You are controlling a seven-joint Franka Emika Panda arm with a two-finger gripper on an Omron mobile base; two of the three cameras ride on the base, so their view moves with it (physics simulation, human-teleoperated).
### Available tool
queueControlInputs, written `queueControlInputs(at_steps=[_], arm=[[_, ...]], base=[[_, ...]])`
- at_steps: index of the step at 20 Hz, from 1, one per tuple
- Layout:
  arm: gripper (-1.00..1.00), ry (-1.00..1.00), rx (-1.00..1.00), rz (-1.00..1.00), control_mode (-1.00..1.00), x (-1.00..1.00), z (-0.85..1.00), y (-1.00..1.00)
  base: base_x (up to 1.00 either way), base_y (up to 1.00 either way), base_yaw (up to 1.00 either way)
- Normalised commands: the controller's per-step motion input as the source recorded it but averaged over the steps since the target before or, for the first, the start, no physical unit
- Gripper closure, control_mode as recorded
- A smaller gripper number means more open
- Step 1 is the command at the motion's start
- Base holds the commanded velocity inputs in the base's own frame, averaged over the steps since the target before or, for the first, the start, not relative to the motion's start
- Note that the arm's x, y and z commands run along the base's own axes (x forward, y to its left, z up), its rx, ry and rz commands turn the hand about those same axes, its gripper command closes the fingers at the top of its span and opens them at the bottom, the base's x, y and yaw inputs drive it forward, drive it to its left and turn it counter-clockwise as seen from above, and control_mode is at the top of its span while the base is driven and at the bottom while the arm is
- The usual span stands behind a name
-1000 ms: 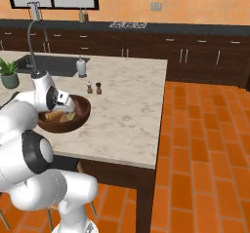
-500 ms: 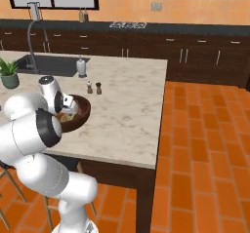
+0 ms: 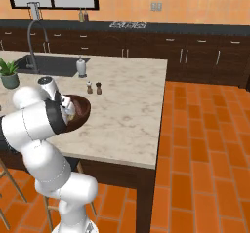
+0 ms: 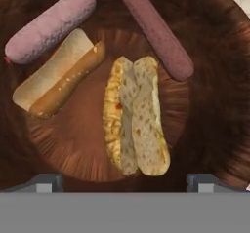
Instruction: Place one bun and one sausage from the bowl on each plate.
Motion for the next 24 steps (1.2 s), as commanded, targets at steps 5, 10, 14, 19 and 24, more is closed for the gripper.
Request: queueControlInputs(at_steps=[5,10,14,19,24], arm=[[-1.0,0.0,0.0,0.01,-1.0,0.36,-0.3,0.01],[-1.0,0.0,-0.01,0.0,-1.0,0.3,-0.37,0.06],[-1.0,0.0,-0.05,0.0,-1.0,0.26,-0.26,0.29],[-1.0,0.0,-0.03,-0.01,-1.0,0.31,-0.17,0.06],[1.0,0.0,0.0,0.0,-1.0,0.11,-0.19,0.0]], base=[[0.0,0.0,0.0],[0.0,0.0,0.0],[0.0,0.0,0.0],[0.0,0.0,0.0],[0.0,0.0,0.0]])
